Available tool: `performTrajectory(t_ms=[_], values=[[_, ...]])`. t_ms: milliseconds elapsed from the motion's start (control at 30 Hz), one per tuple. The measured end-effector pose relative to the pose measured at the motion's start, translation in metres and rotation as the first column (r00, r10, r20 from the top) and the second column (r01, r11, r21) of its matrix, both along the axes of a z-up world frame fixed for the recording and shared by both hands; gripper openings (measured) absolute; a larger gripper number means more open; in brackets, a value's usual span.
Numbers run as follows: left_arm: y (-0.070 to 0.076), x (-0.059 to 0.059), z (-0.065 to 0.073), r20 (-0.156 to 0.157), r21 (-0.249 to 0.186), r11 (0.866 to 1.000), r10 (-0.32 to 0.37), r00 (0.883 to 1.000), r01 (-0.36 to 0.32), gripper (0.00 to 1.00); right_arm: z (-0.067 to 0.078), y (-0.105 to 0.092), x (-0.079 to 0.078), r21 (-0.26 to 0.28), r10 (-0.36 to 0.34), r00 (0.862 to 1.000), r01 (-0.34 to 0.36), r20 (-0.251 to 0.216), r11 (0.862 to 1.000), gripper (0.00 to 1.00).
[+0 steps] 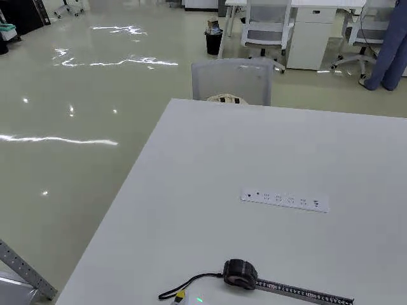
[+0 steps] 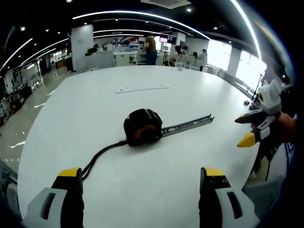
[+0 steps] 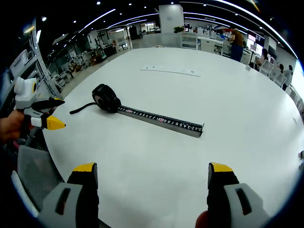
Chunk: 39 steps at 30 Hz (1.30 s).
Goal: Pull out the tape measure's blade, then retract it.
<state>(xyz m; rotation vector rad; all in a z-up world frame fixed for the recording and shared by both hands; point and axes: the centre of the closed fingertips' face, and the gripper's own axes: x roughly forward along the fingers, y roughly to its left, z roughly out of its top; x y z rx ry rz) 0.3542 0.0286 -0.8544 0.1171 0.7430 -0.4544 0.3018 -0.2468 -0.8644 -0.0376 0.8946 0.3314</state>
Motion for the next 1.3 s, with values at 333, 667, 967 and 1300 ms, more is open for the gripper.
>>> performTrajectory(t_ms=[333, 667, 967, 1300], values=[[0.010, -0.027, 0.005, -0.033, 0.000, 0.999, 0.039, 0.999, -0.039, 1.00, 0.004, 0.003, -0.023, 0.007, -0.022, 1.000, 0.023, -0.020, 1.000, 1.00], [0.005, -0.040, 0.016, -0.029, -0.012, 0.999, 0.046, 0.999, -0.047, 1.00, 0.004, 0.010, -0.038, 0.007, -0.014, 0.999, 0.014, -0.034, 1.000, 1.00], [0.009, -0.049, 0.029, -0.002, -0.006, 0.997, 0.081, 0.997, -0.081, 1.00, 0.010, 0.010, -0.051, 0.006, -0.028, 0.999, 0.029, -0.046, 1.000, 1.00], [0.008, -0.056, 0.030, -0.020, -0.008, 0.994, 0.107, 0.994, -0.107, 1.00, 0.013, 0.005, -0.055, 0.006, -0.039, 0.998, 0.040, -0.049, 0.999, 1.00]])
